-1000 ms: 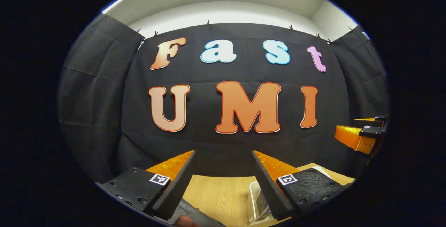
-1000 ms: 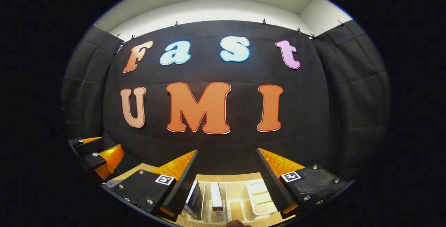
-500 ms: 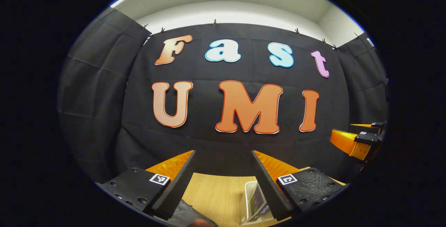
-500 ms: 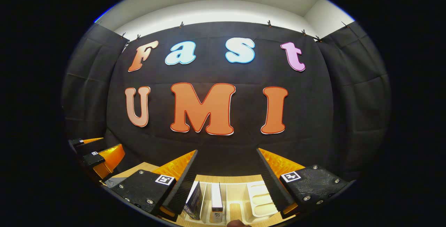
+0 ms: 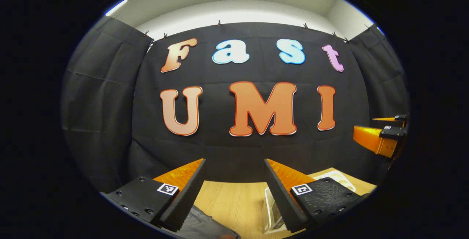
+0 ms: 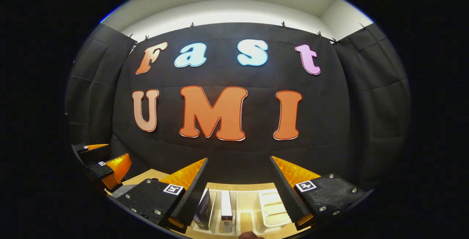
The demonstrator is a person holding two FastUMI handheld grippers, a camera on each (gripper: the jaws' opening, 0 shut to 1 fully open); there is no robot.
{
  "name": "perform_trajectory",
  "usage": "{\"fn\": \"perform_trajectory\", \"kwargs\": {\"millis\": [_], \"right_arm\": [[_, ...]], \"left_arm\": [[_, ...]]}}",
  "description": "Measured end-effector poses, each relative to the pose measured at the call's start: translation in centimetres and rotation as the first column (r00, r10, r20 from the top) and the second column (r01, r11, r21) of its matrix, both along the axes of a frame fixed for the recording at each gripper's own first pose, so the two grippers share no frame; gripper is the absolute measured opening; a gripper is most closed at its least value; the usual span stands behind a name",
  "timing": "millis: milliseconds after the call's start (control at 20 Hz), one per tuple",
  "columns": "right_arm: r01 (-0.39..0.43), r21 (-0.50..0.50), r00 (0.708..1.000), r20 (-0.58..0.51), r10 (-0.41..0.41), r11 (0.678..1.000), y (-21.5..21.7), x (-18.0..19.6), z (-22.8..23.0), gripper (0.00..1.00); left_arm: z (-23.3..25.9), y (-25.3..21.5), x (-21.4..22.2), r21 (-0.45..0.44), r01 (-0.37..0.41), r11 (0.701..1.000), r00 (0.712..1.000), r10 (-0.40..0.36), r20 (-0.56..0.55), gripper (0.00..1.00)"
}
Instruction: Open the schoolbag, grab two books from the bookshelf and put them into the schoolbag.
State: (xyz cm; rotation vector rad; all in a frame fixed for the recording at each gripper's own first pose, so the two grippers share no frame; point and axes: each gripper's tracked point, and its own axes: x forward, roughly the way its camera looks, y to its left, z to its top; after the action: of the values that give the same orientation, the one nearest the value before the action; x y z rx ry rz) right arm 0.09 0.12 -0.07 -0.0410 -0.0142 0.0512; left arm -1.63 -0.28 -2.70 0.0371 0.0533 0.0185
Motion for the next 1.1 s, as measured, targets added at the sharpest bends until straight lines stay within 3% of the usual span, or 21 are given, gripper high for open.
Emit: {"fn": "perform_trajectory", "kwargs": {"millis": [250,550,800,1100], "right_arm": [[0.026,-0.032,1.0,0.011,-0.025,0.999,-2.5,-0.4,-0.2,0.95],[0.062,-0.036,0.998,0.01,-0.062,0.997,-5.1,0.8,-1.0,0.95],[0.105,-0.037,0.995,0.005,-0.105,0.994,-7.6,1.5,-2.1,0.95],[0.139,-0.027,0.99,-0.018,-0.14,0.99,-9.8,1.9,-3.5,0.95]], "left_arm": [[-5.6,0.2,-0.9,0.126,0.01,0.992,0.992,0.006,-0.13,0.96],[-13.0,0.9,-2.9,0.304,0.03,0.952,0.959,0.058,-0.276,0.97],[-20.2,2.4,-5.2,0.452,0.073,0.889,0.908,0.128,-0.399,0.98],[-26.2,2.7,-8.2,0.607,0.199,0.769,0.869,0.147,-0.472,0.97]]}}
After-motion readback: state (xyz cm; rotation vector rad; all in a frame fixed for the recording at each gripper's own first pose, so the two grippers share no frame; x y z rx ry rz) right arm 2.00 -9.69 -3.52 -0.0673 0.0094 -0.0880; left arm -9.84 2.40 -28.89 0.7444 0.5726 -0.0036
